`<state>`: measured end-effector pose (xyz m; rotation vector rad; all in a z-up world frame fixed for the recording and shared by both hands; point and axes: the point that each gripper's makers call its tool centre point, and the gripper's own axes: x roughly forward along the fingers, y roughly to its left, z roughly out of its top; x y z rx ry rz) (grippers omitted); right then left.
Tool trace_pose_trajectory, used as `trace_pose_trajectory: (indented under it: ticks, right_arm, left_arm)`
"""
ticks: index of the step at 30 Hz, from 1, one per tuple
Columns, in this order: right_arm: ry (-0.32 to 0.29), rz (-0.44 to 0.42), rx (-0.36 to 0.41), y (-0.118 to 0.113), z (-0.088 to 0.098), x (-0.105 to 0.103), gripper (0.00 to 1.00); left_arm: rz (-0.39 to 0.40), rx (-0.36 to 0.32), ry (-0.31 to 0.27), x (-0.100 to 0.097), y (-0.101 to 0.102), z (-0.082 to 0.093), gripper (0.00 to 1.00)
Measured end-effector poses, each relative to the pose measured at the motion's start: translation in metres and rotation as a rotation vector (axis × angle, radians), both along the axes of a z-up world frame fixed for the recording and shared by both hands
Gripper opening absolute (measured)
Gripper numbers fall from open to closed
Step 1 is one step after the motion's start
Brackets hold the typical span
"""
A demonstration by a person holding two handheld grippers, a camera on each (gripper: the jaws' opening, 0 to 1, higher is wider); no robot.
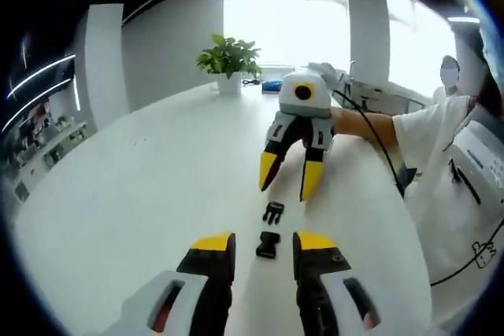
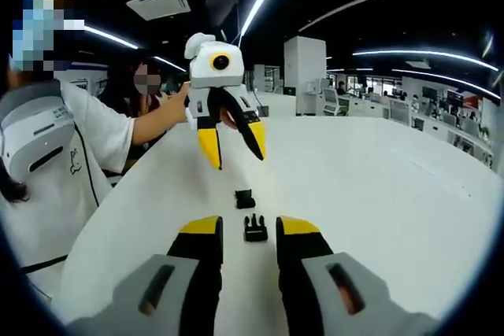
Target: Snap the two parts of the plastic buckle together until the buckle closes and remains connected.
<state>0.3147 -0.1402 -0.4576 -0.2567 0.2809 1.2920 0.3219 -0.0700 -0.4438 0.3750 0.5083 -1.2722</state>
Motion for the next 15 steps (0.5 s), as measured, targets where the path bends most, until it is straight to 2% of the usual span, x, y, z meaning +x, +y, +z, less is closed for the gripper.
trace_pose_trajectory:
  ticks: [8, 15]
  right_arm:
    - [0.02, -0.019, 0.012, 0.004, 0.0, 0.002, 0.26]
    - [0.026, -0.038, -0.009, 0.005, -0.003, 0.003, 0.25]
  left_arm:
    - [0.012, -0.037, -0.012, 0.004, 0.0, -0.003, 0.29]
    - [0.005, -0.036, 0.019, -0.001, -0.002, -0.014, 0.28]
